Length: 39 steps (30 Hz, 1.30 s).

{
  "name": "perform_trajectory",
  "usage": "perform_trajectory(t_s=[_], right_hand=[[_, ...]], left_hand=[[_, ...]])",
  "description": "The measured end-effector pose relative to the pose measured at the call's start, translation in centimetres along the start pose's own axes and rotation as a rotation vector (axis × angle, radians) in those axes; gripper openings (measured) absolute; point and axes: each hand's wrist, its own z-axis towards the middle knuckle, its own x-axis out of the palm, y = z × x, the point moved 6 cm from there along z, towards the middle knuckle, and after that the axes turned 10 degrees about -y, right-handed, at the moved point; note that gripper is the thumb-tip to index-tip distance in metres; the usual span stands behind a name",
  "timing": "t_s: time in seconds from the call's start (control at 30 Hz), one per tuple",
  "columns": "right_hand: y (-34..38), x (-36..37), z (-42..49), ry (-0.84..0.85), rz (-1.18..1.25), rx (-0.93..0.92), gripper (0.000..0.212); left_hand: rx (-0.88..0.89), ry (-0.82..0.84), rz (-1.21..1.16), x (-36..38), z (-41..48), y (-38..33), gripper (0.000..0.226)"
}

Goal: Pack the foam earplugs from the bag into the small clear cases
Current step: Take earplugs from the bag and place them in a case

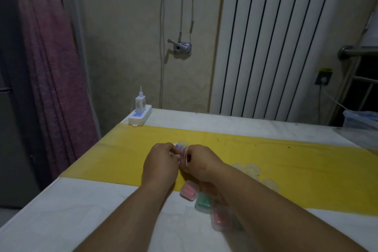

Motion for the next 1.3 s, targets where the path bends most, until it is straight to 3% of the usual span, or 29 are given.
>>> perform_trajectory(t_s=[0.23, 0.43, 0.63, 0.87, 1.3], right_hand=[[0.6, 0.1, 0.0, 0.079, -0.019, -0.039, 0.032], [0.8, -0.2, -0.3, 0.046, 0.036, -0.069, 0.015], [1.1, -0.1, -0.5, 0.061, 0.046, -0.110, 0.015], [0.9, -0.4, -0.8, 0.052, 0.009, -0.085, 0.025], [1.2, -1.2, -1.2, 0.091, 0.123, -0.054, 0.018]], left_hand=[[-0.006, -0.011, 0.013, 0.0, 0.1, 0.1, 0.016], [-0.006, -0.005, 0.012, 0.2, 0.2, 0.3, 0.017], [-0.011, 0.001, 0.001, 0.4, 0.2, 0.5, 0.017], [0.004, -0.011, 0.013, 0.4, 0.3, 0.6, 0.016], [-0.008, -0.016, 0.000, 0.3, 0.2, 0.6, 0.018]])
